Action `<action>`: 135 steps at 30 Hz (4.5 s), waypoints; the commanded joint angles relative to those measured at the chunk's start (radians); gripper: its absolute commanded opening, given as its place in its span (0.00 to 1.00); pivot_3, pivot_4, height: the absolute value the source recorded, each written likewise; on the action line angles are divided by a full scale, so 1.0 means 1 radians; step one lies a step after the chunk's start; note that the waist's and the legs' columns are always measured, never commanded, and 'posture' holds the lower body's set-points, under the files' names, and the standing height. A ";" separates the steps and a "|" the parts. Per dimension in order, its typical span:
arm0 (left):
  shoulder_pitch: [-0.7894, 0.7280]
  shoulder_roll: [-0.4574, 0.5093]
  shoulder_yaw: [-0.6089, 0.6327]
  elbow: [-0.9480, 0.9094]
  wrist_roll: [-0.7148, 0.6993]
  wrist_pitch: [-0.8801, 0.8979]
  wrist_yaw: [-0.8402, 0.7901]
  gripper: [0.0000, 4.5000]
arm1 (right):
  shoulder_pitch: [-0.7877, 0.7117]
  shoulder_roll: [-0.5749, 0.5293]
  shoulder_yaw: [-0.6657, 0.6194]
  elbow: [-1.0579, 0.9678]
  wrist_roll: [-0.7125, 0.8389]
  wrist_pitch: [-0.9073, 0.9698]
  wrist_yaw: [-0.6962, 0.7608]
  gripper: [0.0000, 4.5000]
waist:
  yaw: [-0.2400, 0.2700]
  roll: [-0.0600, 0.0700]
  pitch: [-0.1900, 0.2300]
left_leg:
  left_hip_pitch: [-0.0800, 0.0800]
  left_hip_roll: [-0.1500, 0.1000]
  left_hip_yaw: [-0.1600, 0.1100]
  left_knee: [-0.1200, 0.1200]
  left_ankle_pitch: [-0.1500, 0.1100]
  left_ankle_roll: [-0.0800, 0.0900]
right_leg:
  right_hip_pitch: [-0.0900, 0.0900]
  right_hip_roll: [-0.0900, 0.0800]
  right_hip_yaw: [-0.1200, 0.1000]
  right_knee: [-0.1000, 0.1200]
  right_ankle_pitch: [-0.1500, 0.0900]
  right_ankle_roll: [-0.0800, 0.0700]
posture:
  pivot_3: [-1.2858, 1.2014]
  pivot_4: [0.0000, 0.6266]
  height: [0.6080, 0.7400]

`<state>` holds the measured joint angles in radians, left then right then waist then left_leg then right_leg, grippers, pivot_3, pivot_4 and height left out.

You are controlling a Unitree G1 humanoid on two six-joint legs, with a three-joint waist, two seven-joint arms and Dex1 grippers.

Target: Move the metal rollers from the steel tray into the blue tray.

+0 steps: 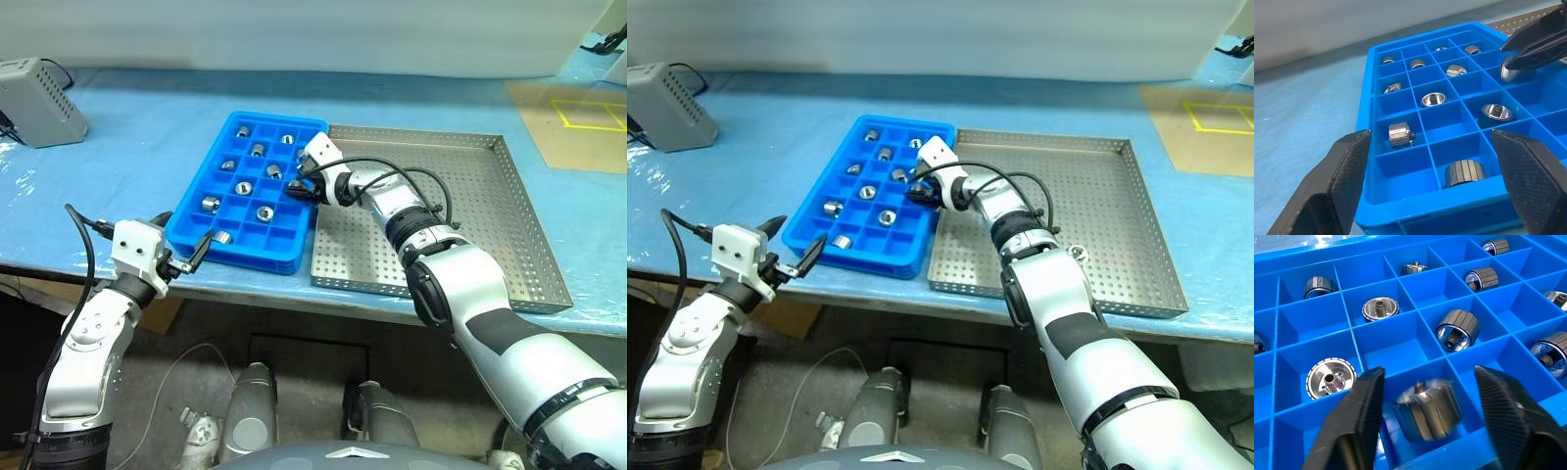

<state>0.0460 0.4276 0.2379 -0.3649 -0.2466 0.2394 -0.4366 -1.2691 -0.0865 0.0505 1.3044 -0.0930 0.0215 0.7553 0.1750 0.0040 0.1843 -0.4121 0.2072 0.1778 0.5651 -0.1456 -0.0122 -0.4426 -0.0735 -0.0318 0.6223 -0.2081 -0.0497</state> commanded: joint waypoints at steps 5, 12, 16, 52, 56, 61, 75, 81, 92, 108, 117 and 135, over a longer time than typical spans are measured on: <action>-0.158 -0.017 -0.126 0.082 0.005 -0.025 -0.054 0.92 | 0.008 -0.074 -0.051 -0.056 0.038 -0.008 -0.005 0.73 | 0.001 0.001 0.000 | 0.000 0.000 0.000 0.002 0.000 0.000 | 0.001 0.000 0.000 0.001 0.000 0.000 | 0.58 0.24 1.00; -0.366 -0.062 -0.232 0.285 0.002 -0.073 -0.160 0.92 | 0.157 -0.210 -0.044 -0.258 0.072 0.044 0.182 0.73 | -0.051 0.000 0.000 | 0.000 0.000 0.001 0.006 0.000 0.001 | 0.002 0.000 0.001 0.002 0.000 0.000 | 0.48 0.24 1.00; -0.495 -0.112 -0.296 0.417 0.004 -0.105 -0.233 0.92 | 0.326 -0.310 -0.062 -0.560 0.124 0.185 0.234 0.73 | -0.089 0.000 0.000 | -0.001 -0.001 0.003 0.009 0.000 0.002 | 0.002 0.000 0.001 0.003 0.001 0.000 | 0.43 0.24 1.00; -0.418 -0.044 -0.205 0.205 0.021 -0.002 -0.173 0.92 | 0.341 -0.194 0.061 -0.796 0.275 0.357 0.265 0.34 | -0.167 -0.005 -0.003 | 0.007 0.000 0.016 0.009 -0.003 0.005 | 0.006 0.004 0.006 0.001 0.003 0.000 | 0.53 0.24 1.00; -0.273 -0.013 -0.138 0.063 0.026 0.041 -0.104 0.92 | 0.295 -0.149 0.151 -0.685 0.243 0.274 0.402 0.34 | -0.131 -0.005 -0.003 | 0.006 0.001 0.015 0.006 -0.003 0.005 | 0.004 0.001 0.006 0.000 0.002 0.000 | 0.58 0.24 1.00; -0.099 0.001 -0.057 -0.066 0.030 0.062 -0.037 0.92 | 0.238 -0.088 0.213 -0.558 0.214 0.173 0.514 0.34 | -0.083 -0.006 -0.003 | 0.004 0.001 0.009 0.006 -0.003 0.006 | 0.004 0.000 0.004 -0.001 0.002 0.000 | 0.63 0.24 1.00; -0.011 0.014 -0.009 -0.092 0.023 0.041 -0.004 0.92 | 0.182 -0.050 0.244 -0.358 0.124 0.025 0.585 0.34 | -0.016 -0.005 -0.002 | 0.005 0.000 0.002 0.005 -0.002 0.004 | 0.007 -0.001 0.003 0.000 0.002 0.000 | 0.64 0.24 1.00; -0.041 0.011 -0.039 -0.073 0.026 0.039 -0.008 0.92 | 0.190 -0.068 0.239 -0.358 0.108 0.040 0.551 0.58 | -0.017 -0.005 -0.002 | 0.005 0.000 0.002 0.005 -0.002 0.003 | 0.006 -0.001 0.003 0.000 0.002 0.000 | 0.63 0.24 1.00; -0.282 -0.054 -0.199 0.132 0.027 -0.002 -0.077 0.92 | 0.234 -0.088 0.019 -0.469 0.235 0.144 0.348 0.88 | -0.027 -0.005 -0.002 | 0.005 -0.001 0.002 0.005 -0.001 0.002 | 0.005 -0.001 0.004 0.001 0.002 0.000 | 0.54 0.24 1.00; -0.642 -0.120 -0.269 0.651 0.031 -0.218 -0.282 1.00 | 0.555 -0.197 -0.120 -0.952 0.293 0.314 0.019 1.00 | -0.169 -0.006 -0.003 | 0.006 -0.002 0.005 0.006 0.000 0.001 | 0.005 0.004 0.006 0.001 0.003 0.001 | 0.41 0.24 1.00; -0.641 -0.135 -0.267 0.704 0.043 -0.267 -0.299 1.00 | 0.525 -0.202 -0.129 -0.884 0.292 0.213 -0.019 1.00 | -0.180 -0.006 -0.003 | 0.006 -0.002 0.005 0.007 0.000 0.002 | 0.006 0.005 0.006 0.001 0.003 0.001 | 0.42 0.24 1.00; -0.593 -0.121 -0.238 0.649 0.044 -0.292 -0.237 1.00 | 0.513 -0.157 -0.104 -0.790 0.334 -0.010 0.083 1.00 | -0.176 -0.006 -0.003 | 0.006 -0.001 0.005 0.007 -0.001 0.002 | 0.006 0.004 0.006 0.001 0.003 0.001 | 0.45 0.24 1.00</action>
<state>-0.5464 0.2963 -0.0241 0.3260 -0.1925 -0.0342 -0.6753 -0.7325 -0.2473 -0.0350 0.5341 0.2085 0.0322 0.8295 -0.0009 -0.0019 0.1815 -0.4062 0.2060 0.1828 0.5720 -0.1464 -0.0098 -0.4363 -0.0695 -0.0258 0.6231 -0.2056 -0.0490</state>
